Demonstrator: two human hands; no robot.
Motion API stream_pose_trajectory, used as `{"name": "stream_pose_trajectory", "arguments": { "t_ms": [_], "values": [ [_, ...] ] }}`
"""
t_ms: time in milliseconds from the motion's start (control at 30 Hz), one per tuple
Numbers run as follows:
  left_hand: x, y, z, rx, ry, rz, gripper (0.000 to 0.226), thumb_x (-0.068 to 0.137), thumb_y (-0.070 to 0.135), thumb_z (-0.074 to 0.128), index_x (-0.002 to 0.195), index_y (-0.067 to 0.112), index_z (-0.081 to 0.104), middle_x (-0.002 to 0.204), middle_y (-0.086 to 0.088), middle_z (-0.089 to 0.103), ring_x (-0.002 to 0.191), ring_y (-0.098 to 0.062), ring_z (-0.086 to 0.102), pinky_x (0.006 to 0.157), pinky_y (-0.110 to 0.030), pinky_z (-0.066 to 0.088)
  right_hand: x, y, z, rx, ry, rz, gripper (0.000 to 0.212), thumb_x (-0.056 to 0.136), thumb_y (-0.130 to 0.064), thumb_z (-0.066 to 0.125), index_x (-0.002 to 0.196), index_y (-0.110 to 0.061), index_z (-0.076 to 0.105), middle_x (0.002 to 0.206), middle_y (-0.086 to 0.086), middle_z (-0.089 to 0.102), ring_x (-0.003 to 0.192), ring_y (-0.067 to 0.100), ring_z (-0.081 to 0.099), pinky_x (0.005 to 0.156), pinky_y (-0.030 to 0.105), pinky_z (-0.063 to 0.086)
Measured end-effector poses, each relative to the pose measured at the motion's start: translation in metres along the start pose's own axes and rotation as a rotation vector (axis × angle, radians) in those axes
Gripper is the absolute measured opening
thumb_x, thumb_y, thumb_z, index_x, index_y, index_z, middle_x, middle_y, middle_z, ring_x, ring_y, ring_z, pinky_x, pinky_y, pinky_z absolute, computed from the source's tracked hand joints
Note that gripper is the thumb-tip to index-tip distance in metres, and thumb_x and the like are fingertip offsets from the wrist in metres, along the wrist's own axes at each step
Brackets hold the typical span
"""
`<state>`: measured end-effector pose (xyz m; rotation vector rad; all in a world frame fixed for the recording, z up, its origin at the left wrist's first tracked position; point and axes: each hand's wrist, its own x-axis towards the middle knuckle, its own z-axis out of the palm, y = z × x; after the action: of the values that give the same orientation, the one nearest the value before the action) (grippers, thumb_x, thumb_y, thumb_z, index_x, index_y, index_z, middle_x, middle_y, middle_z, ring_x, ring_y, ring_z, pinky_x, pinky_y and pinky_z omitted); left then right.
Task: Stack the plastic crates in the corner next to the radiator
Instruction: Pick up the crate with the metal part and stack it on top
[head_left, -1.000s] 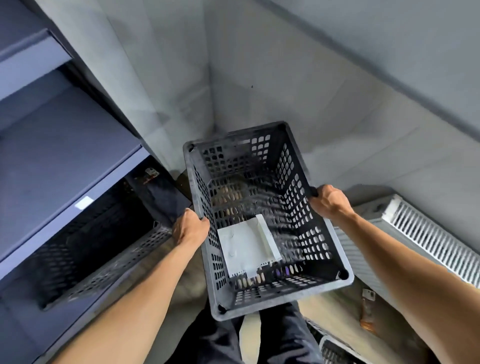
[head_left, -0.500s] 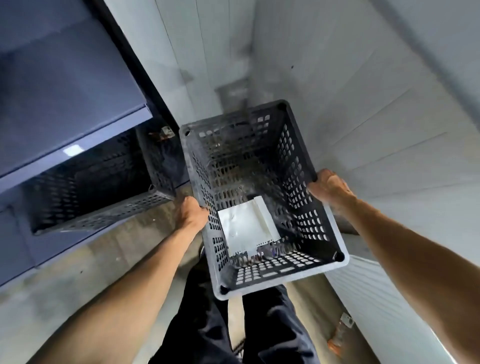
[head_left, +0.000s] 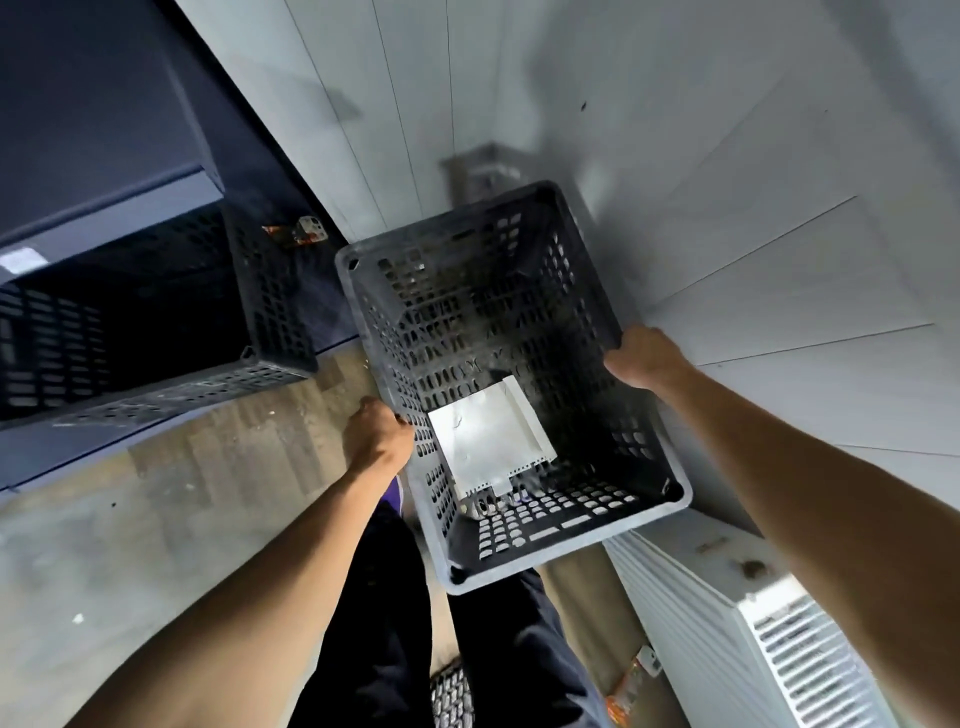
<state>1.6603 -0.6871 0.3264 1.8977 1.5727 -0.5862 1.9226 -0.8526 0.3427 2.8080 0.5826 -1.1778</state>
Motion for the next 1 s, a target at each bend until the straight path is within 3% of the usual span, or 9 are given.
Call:
{"name": "stream_pose_trajectory", "arguments": {
  "t_ms": [100, 233, 467, 700, 867, 1000],
  "values": [
    [0.006, 0.004, 0.011, 0.000, -0.012, -0.004, 0.033, 0.092, 0.015, 0.059, 0.117, -0.004, 0.050, 0.119, -0.024, 0.063, 0.107, -0.040, 0.062, 0.082, -0.039, 0.049, 0.014, 0.007, 0.005, 0.021, 0.002, 0.005, 0.021, 0.090, -0.019, 0.052, 0.095, -0.002, 0.063, 0.076, 0.010, 0.057, 0.064, 0.022, 0.054, 0.062, 0.030, 0.043],
    [0.012, 0.009, 0.024, -0.022, -0.039, -0.028, 0.029, 0.093, 0.014, 0.057, 0.116, -0.002, 0.049, 0.116, -0.022, 0.064, 0.102, -0.038, 0.064, 0.072, -0.036, 0.046, 0.026, 0.014, 0.009, 0.043, 0.014, 0.005, 0.024, 0.088, -0.023, 0.051, 0.092, -0.004, 0.066, 0.086, 0.015, 0.064, 0.071, 0.028, 0.058, 0.063, 0.030, 0.043],
    [0.018, 0.015, 0.031, -0.030, 0.005, -0.009, 0.028, 0.091, 0.015, 0.060, 0.113, 0.000, 0.049, 0.113, -0.022, 0.065, 0.101, -0.039, 0.064, 0.081, -0.041, 0.053, 0.036, 0.022, 0.012, 0.085, 0.091, 0.035, 0.022, 0.088, -0.019, 0.052, 0.085, -0.004, 0.068, 0.067, 0.007, 0.057, 0.056, 0.019, 0.052, 0.051, 0.027, 0.038],
    [0.016, 0.013, 0.030, -0.041, 0.007, -0.018, 0.028, 0.093, 0.014, 0.059, 0.113, -0.001, 0.046, 0.113, -0.022, 0.066, 0.102, -0.036, 0.063, 0.075, -0.037, 0.049, 0.036, 0.013, 0.012, 0.133, 0.074, 0.034, 0.022, 0.085, -0.013, 0.051, 0.063, -0.009, 0.053, 0.061, 0.006, 0.053, 0.052, 0.021, 0.048, 0.047, 0.024, 0.033],
    [0.026, 0.006, 0.038, -0.029, -0.052, -0.026, 0.029, 0.094, 0.012, 0.056, 0.116, -0.003, 0.044, 0.117, -0.025, 0.063, 0.104, -0.039, 0.063, 0.084, -0.040, 0.053, 0.044, 0.012, 0.023, 0.148, 0.045, 0.018, 0.017, 0.084, -0.013, 0.050, 0.072, -0.006, 0.059, 0.066, 0.009, 0.056, 0.055, 0.023, 0.051, 0.051, 0.026, 0.038],
    [0.033, 0.006, 0.041, -0.036, -0.060, -0.006, 0.033, 0.095, 0.017, 0.057, 0.119, -0.001, 0.044, 0.115, -0.022, 0.064, 0.100, -0.038, 0.065, 0.078, -0.037, 0.051, 0.051, 0.015, 0.026, 0.156, 0.062, 0.024, 0.018, 0.085, -0.014, 0.052, 0.069, -0.008, 0.057, 0.065, 0.007, 0.056, 0.057, 0.021, 0.052, 0.048, 0.025, 0.034]
  ]
}}
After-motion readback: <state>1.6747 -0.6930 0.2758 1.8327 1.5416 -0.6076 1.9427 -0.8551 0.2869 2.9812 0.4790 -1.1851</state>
